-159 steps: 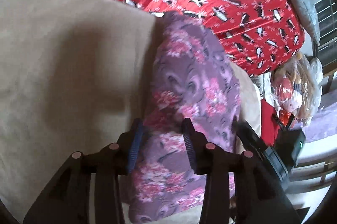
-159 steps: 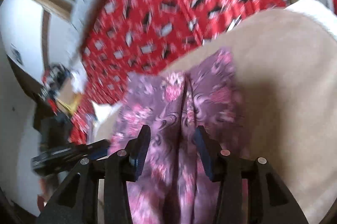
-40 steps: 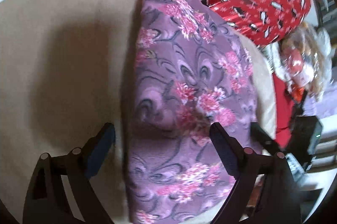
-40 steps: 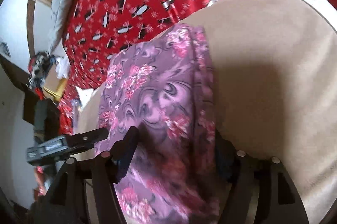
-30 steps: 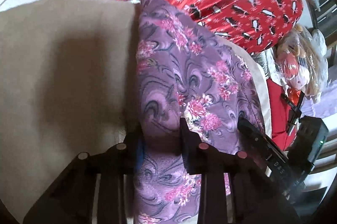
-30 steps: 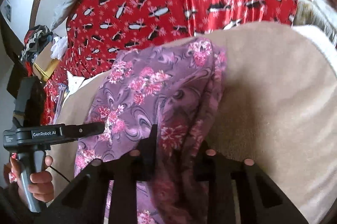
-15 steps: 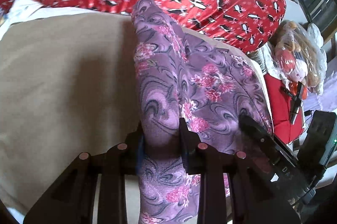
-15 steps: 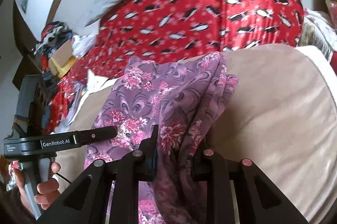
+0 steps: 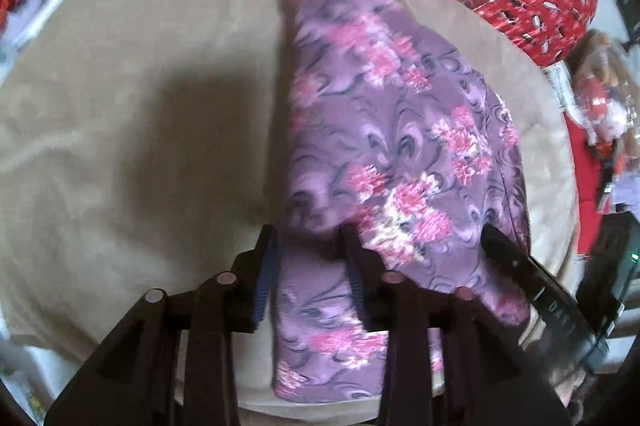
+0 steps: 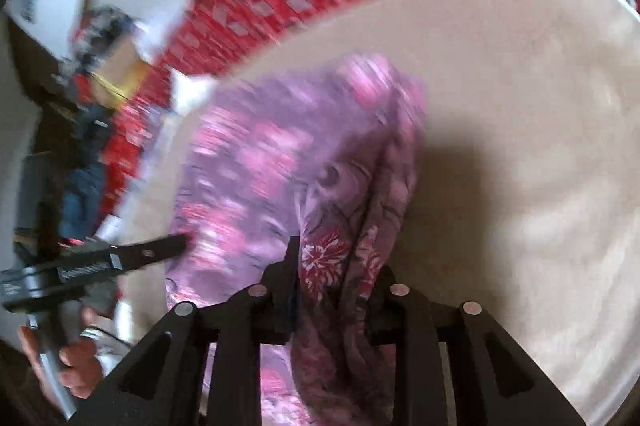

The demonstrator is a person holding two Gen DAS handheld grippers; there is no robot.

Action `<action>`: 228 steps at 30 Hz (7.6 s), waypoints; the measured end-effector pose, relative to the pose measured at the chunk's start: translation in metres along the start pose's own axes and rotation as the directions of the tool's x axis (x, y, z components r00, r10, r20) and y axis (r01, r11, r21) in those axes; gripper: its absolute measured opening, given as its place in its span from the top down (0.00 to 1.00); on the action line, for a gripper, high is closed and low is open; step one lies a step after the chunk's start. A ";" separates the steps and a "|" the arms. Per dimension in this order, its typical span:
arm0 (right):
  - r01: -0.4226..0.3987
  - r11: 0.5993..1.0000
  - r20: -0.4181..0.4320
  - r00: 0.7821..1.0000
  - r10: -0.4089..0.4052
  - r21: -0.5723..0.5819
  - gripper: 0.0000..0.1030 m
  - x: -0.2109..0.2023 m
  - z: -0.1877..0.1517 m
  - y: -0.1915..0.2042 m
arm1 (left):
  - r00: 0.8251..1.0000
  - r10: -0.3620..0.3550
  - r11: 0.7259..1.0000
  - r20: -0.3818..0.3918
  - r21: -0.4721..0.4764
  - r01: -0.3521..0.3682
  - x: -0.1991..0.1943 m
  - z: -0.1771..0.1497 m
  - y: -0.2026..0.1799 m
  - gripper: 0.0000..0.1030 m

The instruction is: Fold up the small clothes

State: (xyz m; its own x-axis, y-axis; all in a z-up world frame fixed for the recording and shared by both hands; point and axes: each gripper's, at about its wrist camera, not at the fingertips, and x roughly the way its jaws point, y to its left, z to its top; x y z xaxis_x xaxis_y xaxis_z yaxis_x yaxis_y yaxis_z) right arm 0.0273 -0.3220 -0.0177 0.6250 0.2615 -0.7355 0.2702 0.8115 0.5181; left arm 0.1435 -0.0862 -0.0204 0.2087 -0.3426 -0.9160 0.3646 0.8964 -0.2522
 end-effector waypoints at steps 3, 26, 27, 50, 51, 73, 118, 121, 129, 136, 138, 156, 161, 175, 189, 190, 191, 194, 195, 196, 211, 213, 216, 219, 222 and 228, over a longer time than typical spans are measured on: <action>-0.032 0.997 0.041 0.999 0.029 0.068 0.65 -0.011 0.004 -0.009 | 0.999 -0.042 0.998 0.030 -0.040 0.043 -0.011 0.005 0.016 0.57; 0.185 0.983 0.099 0.978 -0.183 -0.009 0.76 0.028 0.083 -0.012 | 0.977 0.170 0.983 0.129 0.045 -0.177 0.024 0.080 -0.015 0.22; 0.199 0.979 0.128 0.973 -0.193 -0.036 0.76 0.018 0.080 -0.005 | 0.975 0.174 0.982 0.140 0.046 -0.182 0.018 0.077 -0.017 0.22; 0.206 0.939 0.105 0.977 -0.184 -0.275 0.64 -0.033 -0.022 0.030 | 0.948 0.257 0.944 0.189 0.161 -0.288 -0.013 -0.018 -0.032 0.22; 0.197 0.943 0.111 0.979 -0.172 -0.269 0.64 -0.036 -0.026 0.029 | 0.946 0.260 0.940 0.195 0.171 -0.294 -0.014 -0.022 -0.032 0.22; 0.199 0.973 0.008 0.980 -0.199 -0.115 0.46 -0.031 -0.047 -0.005 | 0.952 0.275 0.927 0.137 0.225 -0.300 0.011 -0.064 -0.034 0.20; 0.102 0.989 0.122 0.989 -0.088 -0.108 0.89 0.018 0.064 0.005 | 0.997 -0.008 0.998 0.076 -0.065 0.013 0.024 0.045 0.013 0.11; 0.127 0.990 0.069 0.990 -0.123 -0.068 0.87 0.031 0.063 -0.008 | 0.999 -0.007 0.998 0.052 -0.059 0.011 0.032 0.048 0.012 0.10; 0.169 0.976 0.162 0.976 -0.145 -0.141 0.75 -0.008 0.042 0.018 | 0.994 0.015 1.000 0.112 -0.007 -0.014 0.005 0.016 0.013 0.11; 0.288 0.931 0.102 0.957 -0.271 -0.223 0.61 0.004 0.017 0.025 | 0.996 0.050 0.997 0.078 0.047 -0.054 0.005 -0.007 -0.001 0.11; 0.288 0.927 0.114 0.957 -0.268 -0.241 0.60 -0.007 0.009 0.032 | 0.992 0.081 0.993 0.100 0.083 -0.089 -0.002 -0.016 -0.006 0.11; 0.453 0.840 0.128 0.891 -0.435 -0.299 0.34 -0.060 -0.052 0.038 | 0.967 0.207 0.958 0.149 0.168 -0.231 -0.036 -0.098 0.006 0.11; 0.481 0.826 0.169 0.877 -0.450 -0.295 0.21 -0.074 -0.067 0.048 | 0.953 0.236 0.947 0.190 0.174 -0.270 -0.036 -0.106 -0.002 0.11; 0.541 0.788 0.296 0.835 -0.464 -0.292 0.02 -0.098 -0.095 0.074 | 0.880 0.293 0.908 0.373 0.181 -0.379 -0.058 -0.135 -0.024 0.10; 0.520 0.815 0.330 0.839 -0.432 -0.255 0.01 -0.110 -0.104 0.073 | 0.887 0.279 0.913 0.368 0.185 -0.364 -0.062 -0.144 -0.031 0.10; 0.520 0.815 0.331 0.839 -0.432 -0.254 0.01 -0.110 -0.105 0.073 | 0.890 0.271 0.915 0.366 0.189 -0.356 -0.063 -0.145 -0.032 0.10; 0.519 0.816 0.331 0.840 -0.430 -0.256 0.01 -0.111 -0.104 0.072 | 0.891 0.268 0.916 0.366 0.191 -0.354 -0.063 -0.145 -0.033 0.10; 0.518 0.817 0.335 0.840 -0.428 -0.255 0.01 -0.112 -0.106 0.074 | 0.890 0.261 0.916 0.374 0.195 -0.350 -0.067 -0.148 -0.038 0.10; 0.519 0.816 0.338 0.839 -0.427 -0.256 0.01 -0.113 -0.107 0.074 | 0.890 0.256 0.917 0.376 0.197 -0.347 -0.068 -0.149 -0.039 0.10; 0.517 0.816 0.338 0.839 -0.426 -0.256 0.01 -0.113 -0.107 0.074 | 0.890 0.253 0.918 0.379 0.197 -0.344 -0.069 -0.150 -0.040 0.10; 0.526 0.829 0.347 0.826 -0.445 -0.190 0.01 -0.132 -0.121 0.067 | 0.914 0.098 0.934 0.394 0.281 -0.222 -0.089 -0.170 -0.062 0.10; 0.525 0.833 0.348 0.825 -0.446 -0.177 0.01 -0.136 -0.121 0.064 | 0.914 0.083 0.934 0.396 0.289 -0.210 -0.092 -0.173 -0.065 0.10; 0.528 0.833 0.355 0.820 -0.449 -0.165 0.01 -0.142 -0.122 0.062 | 0.914 0.078 0.932 0.399 0.297 -0.209 -0.094 -0.176 -0.068 0.10; 0.529 0.833 0.364 0.817 -0.448 -0.161 0.01 -0.146 -0.124 0.062 | 0.913 0.071 0.931 0.403 0.303 -0.206 -0.097 -0.179 -0.070 0.10; 0.526 0.836 0.366 0.817 -0.445 -0.157 0.01 -0.148 -0.125 0.062 | 0.909 0.059 0.932 0.413 0.303 -0.198 -0.101 -0.180 -0.070 0.10; 0.524 0.837 0.375 0.816 -0.441 -0.156 0.01 -0.152 -0.126 0.062 | 0.906 0.049 0.936 0.420 0.298 -0.189 -0.106 -0.182 -0.072 0.10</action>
State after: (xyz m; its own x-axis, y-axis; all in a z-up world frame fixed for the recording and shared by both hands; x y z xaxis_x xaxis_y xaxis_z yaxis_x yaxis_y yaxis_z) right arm -0.1434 -0.2458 0.0713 0.6651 -0.3402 -0.6647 0.4397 0.8979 -0.0196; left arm -0.0703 -0.0635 0.0383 0.5880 -0.3842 -0.7117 0.5721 0.8197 0.0301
